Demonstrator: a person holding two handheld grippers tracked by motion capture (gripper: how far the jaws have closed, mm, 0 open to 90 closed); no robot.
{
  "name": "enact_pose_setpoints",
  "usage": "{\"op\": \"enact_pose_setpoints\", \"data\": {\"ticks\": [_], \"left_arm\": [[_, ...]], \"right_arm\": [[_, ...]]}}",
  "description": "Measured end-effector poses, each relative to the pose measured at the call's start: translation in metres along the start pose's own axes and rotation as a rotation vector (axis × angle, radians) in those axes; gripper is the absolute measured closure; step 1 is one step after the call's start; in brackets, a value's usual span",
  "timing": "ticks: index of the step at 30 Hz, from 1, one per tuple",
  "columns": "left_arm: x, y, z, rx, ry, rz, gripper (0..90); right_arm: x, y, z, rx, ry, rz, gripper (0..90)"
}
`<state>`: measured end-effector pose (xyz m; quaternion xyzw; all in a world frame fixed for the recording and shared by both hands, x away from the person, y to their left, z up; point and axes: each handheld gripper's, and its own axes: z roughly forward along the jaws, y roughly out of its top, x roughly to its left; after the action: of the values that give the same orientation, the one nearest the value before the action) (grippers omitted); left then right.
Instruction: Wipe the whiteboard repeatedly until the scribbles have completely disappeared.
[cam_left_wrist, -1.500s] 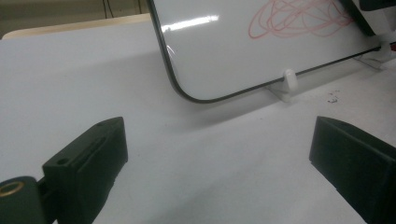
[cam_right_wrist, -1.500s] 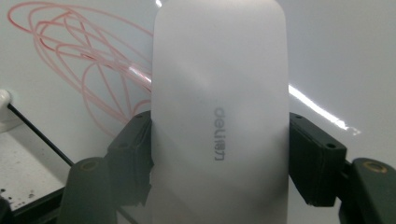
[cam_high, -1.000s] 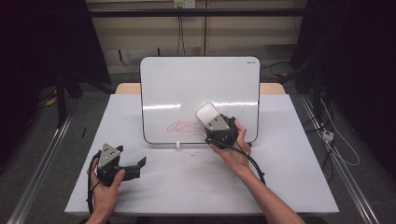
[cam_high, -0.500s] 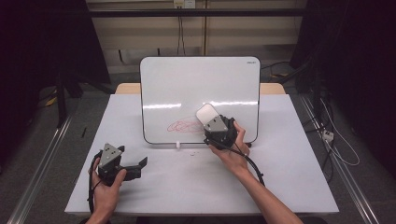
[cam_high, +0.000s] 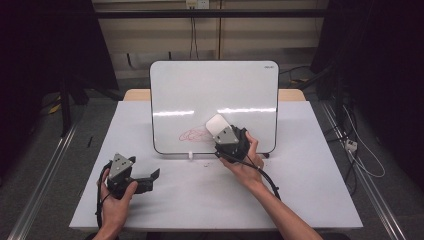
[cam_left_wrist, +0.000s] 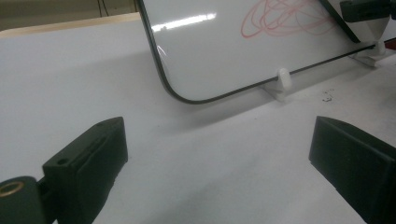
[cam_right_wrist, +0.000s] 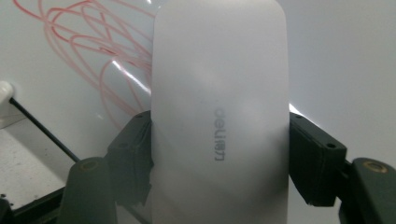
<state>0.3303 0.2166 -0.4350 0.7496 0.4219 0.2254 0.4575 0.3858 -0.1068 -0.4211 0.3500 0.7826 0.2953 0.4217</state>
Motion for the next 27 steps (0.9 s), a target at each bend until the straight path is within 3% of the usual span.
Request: {"op": "enact_pose_setpoints", "data": {"ticks": [4, 10, 14, 18, 24, 27], "left_arm": [[0.000, 0.000, 0.000, -0.003, 0.003, -0.002, 4.5], [0.002, -0.001, -0.001, -0.002, 0.002, 0.004, 4.5], [0.003, -0.001, -0.002, -0.001, 0.005, 0.001, 4.5], [0.003, -0.001, -0.002, -0.005, 0.005, 0.000, 4.5], [0.003, -0.001, -0.003, -0.001, 0.011, 0.002, 4.5], [0.003, -0.002, -0.003, -0.003, 0.011, 0.000, 4.5]], "right_arm": [[0.012, 0.000, 0.001, -0.001, 0.022, -0.060, 31.7], [0.008, 0.001, 0.001, 0.002, 0.039, -0.053, 31.7], [-0.006, 0.002, 0.001, -0.004, 0.023, -0.011, 31.8], [-0.033, 0.001, -0.001, -0.003, -0.011, 0.043, 31.8], [-0.053, -0.002, -0.003, 0.002, -0.038, 0.072, 31.8], [-0.072, -0.003, -0.005, 0.003, -0.067, 0.116, 31.8]]}}
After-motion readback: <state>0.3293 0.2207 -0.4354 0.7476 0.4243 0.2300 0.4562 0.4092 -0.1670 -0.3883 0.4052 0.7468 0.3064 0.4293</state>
